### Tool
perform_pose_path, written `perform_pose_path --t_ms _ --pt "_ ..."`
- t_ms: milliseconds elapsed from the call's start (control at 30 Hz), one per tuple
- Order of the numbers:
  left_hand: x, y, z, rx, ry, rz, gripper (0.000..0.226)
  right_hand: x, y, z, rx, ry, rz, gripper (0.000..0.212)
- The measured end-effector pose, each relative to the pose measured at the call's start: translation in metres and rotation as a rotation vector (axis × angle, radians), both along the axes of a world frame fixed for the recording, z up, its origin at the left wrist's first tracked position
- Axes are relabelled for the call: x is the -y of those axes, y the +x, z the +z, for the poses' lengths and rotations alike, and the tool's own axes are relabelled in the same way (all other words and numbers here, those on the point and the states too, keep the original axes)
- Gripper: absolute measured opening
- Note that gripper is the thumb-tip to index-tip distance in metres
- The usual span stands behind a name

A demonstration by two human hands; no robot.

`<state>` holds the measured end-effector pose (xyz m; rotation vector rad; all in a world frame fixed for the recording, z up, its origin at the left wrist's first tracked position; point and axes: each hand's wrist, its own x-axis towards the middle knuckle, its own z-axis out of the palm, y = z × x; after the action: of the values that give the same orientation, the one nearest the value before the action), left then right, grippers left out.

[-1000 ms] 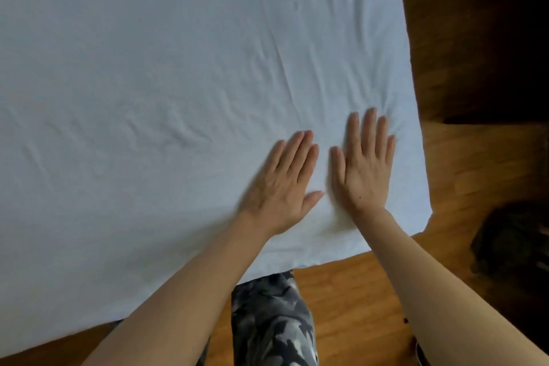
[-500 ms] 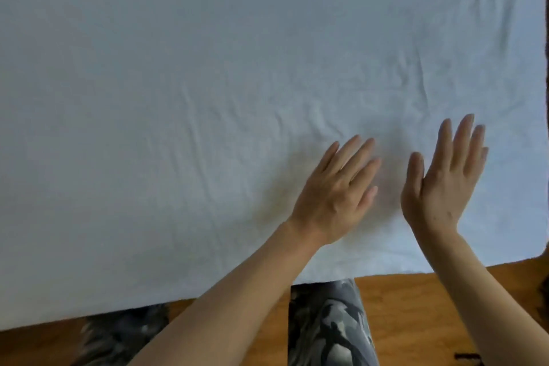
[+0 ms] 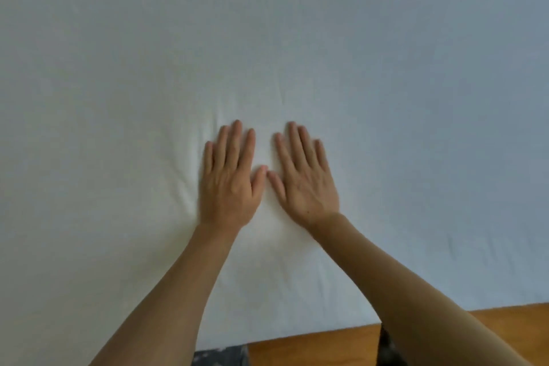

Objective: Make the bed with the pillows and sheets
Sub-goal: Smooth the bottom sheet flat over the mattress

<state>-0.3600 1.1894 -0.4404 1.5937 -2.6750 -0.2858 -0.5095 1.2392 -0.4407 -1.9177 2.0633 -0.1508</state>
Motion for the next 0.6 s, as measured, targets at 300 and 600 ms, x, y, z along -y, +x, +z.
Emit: perform_pose_path --t_ms 300,600 --pt "-0.009 0.186 0.0 0.046 0.014 0.3 0.059 0.014 0.191 0.005 -0.026 0.109 0.291 0.06" --pt "-0.019 0.172 0.02 -0.005 0.056 0.44 0.061 0.007 0.148 0.032 0.118 -0.006 0.276 0.057"
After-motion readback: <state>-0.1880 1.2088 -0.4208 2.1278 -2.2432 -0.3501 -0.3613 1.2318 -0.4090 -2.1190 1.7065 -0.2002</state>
